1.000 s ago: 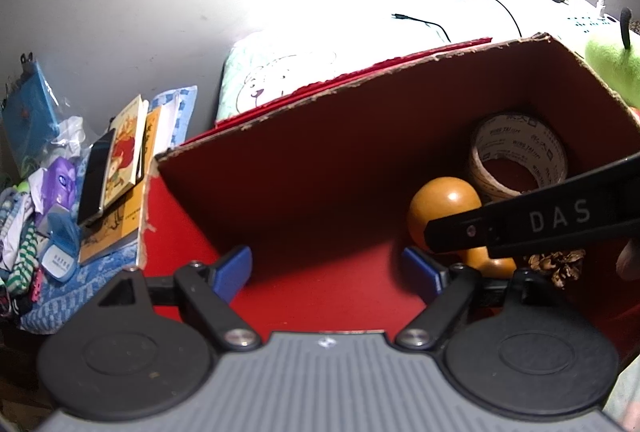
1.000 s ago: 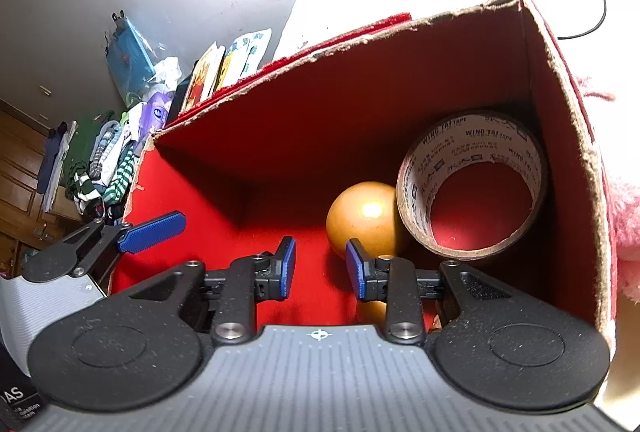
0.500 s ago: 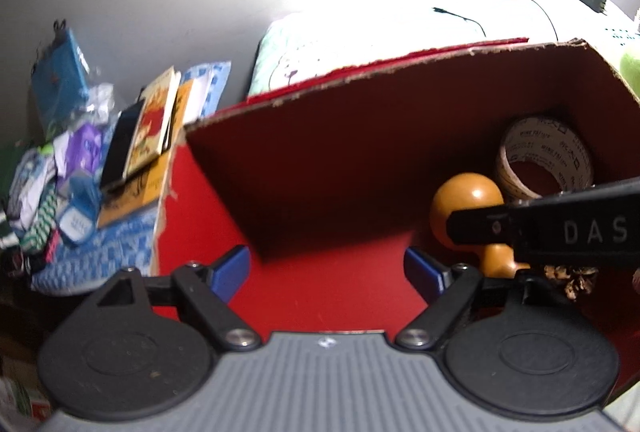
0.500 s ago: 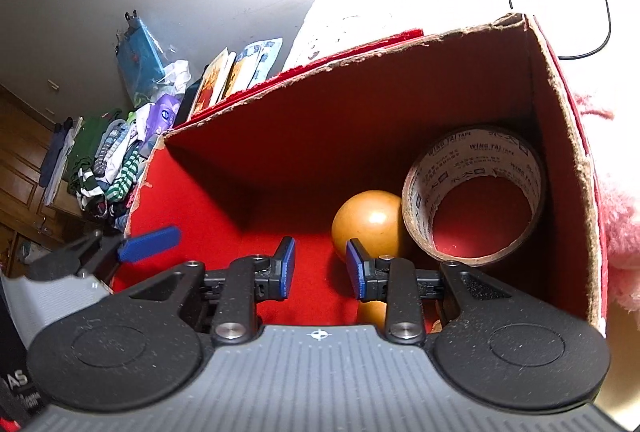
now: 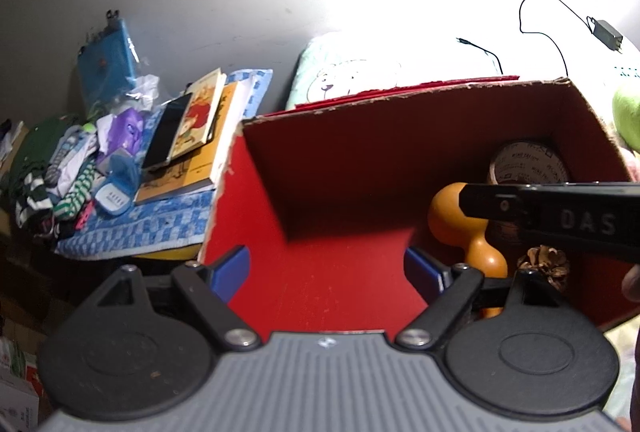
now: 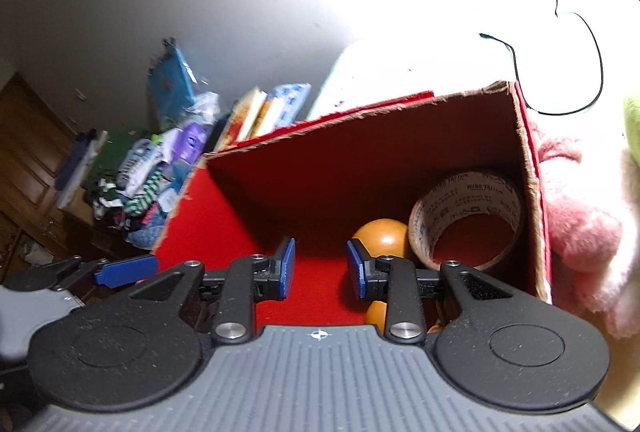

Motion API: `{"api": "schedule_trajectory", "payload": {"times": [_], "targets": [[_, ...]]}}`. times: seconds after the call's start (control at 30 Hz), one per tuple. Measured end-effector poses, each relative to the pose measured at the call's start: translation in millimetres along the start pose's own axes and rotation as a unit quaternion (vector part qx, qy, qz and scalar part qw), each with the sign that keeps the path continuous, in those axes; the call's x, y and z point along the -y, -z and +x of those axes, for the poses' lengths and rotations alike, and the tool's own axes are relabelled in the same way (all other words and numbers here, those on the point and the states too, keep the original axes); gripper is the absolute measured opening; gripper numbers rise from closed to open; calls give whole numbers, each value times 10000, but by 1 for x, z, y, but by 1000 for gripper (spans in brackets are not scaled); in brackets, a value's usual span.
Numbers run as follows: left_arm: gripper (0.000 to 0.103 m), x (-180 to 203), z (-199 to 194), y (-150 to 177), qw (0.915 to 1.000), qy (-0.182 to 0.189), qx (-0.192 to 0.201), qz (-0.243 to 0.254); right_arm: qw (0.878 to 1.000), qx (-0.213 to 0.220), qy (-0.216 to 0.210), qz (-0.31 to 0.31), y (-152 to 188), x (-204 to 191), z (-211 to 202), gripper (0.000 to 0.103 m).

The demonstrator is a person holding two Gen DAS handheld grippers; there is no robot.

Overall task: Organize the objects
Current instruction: 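Withdraw the right gripper from the box toward the beige strap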

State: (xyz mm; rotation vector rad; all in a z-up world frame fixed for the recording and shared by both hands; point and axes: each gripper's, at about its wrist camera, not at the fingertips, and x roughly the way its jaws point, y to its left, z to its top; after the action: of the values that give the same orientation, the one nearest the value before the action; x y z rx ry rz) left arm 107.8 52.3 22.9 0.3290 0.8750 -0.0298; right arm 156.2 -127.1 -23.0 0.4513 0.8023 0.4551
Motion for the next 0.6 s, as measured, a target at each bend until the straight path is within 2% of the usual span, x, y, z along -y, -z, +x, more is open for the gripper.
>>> {"api": "schedule_trajectory", "payload": {"times": [0.13, 0.27, 0.37, 0.6], "targets": [[87, 0, -15, 7, 9999, -57, 74, -58, 9996, 62, -168, -207, 11, -7, -18, 33], [88, 1, -24, 12, 9999, -76, 24, -114, 9988, 262, -295, -286, 19, -7, -38, 33], [88, 2, -30, 16, 9998, -44, 13, -170, 9968, 471, -309, -565, 26, -12, -51, 34], [90, 10, -40, 27, 9998, -110, 1, -142, 9947, 693, -401, -641, 40, -14, -71, 50]]}}
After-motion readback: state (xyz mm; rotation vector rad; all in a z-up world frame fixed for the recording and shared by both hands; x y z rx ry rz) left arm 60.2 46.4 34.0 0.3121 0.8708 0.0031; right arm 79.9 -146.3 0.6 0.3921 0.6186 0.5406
